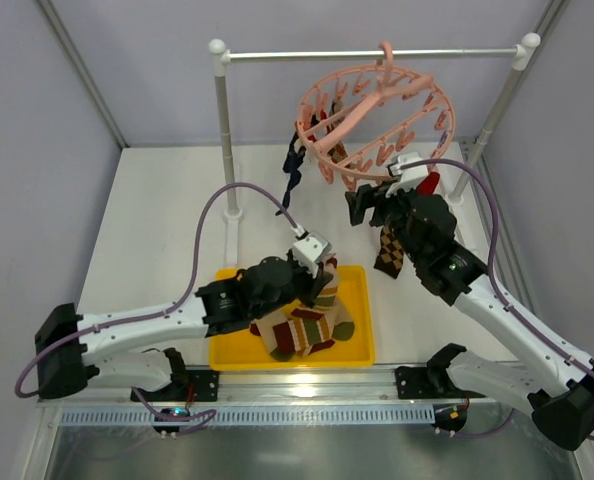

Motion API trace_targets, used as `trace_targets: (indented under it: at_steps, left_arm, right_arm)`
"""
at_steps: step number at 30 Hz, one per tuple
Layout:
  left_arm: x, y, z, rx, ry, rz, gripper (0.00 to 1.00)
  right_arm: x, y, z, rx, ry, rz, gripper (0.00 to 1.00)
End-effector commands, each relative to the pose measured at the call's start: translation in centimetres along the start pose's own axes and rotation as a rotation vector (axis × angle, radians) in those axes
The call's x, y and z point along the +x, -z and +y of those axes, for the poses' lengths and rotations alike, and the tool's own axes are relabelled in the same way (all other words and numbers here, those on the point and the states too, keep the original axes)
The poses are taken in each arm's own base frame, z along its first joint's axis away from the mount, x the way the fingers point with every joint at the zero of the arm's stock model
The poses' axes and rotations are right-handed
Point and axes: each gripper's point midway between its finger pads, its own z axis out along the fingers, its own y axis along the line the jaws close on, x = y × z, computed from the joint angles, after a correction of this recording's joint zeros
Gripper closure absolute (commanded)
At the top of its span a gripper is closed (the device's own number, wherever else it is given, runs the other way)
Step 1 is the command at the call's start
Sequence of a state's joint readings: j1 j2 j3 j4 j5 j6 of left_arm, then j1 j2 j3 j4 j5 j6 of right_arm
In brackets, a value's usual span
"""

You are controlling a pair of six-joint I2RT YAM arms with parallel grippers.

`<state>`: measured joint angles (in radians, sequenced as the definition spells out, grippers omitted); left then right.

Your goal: Remove the socks clipped to the hanger

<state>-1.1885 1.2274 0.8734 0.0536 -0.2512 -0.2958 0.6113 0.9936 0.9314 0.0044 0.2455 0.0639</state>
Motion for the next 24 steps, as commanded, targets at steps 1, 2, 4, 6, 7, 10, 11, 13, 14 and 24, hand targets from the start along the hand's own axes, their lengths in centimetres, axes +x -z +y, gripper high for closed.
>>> trace_targets:
  at_steps: [1,2,4,6,7,10,11,13,14,24]
  left_arm:
    - [-0.2,3.2,0.3,0.051,-0.049,-0.003,1.00]
    - [0.3,3.9,-0.3,0.105,-0.064,0.022,1.00]
    - [1.7,5.7,-0.7,0.164,-0.080,0.084,1.00]
    - [2.9,6.9,-1.0,0.202,-0.071,0.144,1.00]
    - [3.6,7.4,-1.2,0.222,-0.067,0.176,1.00]
    - [5.5,7.9,0.8,0.109,-0.039,0.252,1.00]
    - [6.3,8.0,1.3,0.081,-0.034,0.288,1.00]
    - [7.0,8.1,1.8,0.043,-0.003,0.315,1.00]
    - [7.3,8.1,1.9,0.034,0.009,0.328,1.00]
    - [9.1,8.9,4.1,-0.116,0.030,0.434,0.01]
  right_arm:
    - [-0.4,0.8,-0.1,-0.004,-0.006,-0.020,0.14]
    - [-0.3,0.9,-0.3,0.000,-0.009,-0.022,0.13]
    - [0.2,1.4,-0.6,0.010,-0.012,-0.020,0.12]
    - [1.1,1.8,-0.8,0.017,-0.013,-0.009,0.11]
    - [0.9,2.2,-1.1,0.028,-0.017,-0.020,0.08]
    - [1.8,2.6,-1.9,0.062,-0.018,-0.014,0.06]
    - [2.3,3.0,-2.2,0.073,-0.017,0.003,0.05]
    - [3.1,3.3,-2.5,0.087,-0.022,0.017,0.04]
    - [3.2,3.6,-2.8,0.098,-0.023,0.017,0.05]
    - [2.9,5.5,-4.2,0.152,-0.029,-0.009,0.00]
